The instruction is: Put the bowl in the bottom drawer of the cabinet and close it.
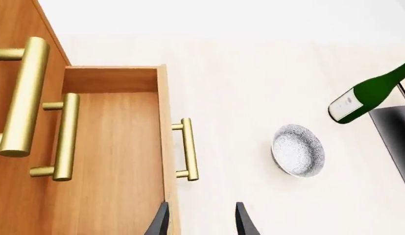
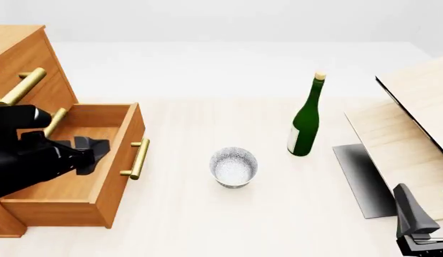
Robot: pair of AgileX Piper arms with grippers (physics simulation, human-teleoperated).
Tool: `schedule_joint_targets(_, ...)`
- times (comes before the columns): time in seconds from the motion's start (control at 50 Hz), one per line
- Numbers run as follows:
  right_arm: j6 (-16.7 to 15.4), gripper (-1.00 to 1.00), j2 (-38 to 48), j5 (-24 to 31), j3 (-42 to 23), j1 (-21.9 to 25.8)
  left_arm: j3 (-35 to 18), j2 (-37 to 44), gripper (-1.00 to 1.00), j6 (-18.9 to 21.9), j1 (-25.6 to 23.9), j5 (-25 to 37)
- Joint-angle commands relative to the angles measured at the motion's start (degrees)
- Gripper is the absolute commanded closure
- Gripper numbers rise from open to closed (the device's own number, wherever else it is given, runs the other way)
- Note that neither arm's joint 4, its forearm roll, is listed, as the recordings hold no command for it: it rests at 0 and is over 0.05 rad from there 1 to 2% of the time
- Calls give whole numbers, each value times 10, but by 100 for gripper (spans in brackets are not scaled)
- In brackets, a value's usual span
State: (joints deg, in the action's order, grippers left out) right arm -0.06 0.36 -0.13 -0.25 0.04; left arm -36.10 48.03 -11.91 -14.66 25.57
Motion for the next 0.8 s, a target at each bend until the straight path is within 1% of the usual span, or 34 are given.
schedule_joint_targets(0.02,0,-100,0,0,0,0,21,8,-100,1,23,-13)
schedule_joint_targets(0.14,0,-100,0,0,0,0,21,8,-100,1,23,-13)
schedule_joint_targets(0.16,0,-100,0,0,0,0,29,15,-100,10,41,-20)
schedule_joint_targets(0.4,0,-100,0,0,0,0,29,16,-100,10,41,-20)
schedule_joint_targets(0.42,0,-100,0,0,0,0,34,40,-100,6,41,-36)
schedule_joint_targets(0.8,0,-100,0,0,0,0,47,63,-100,-8,37,-63)
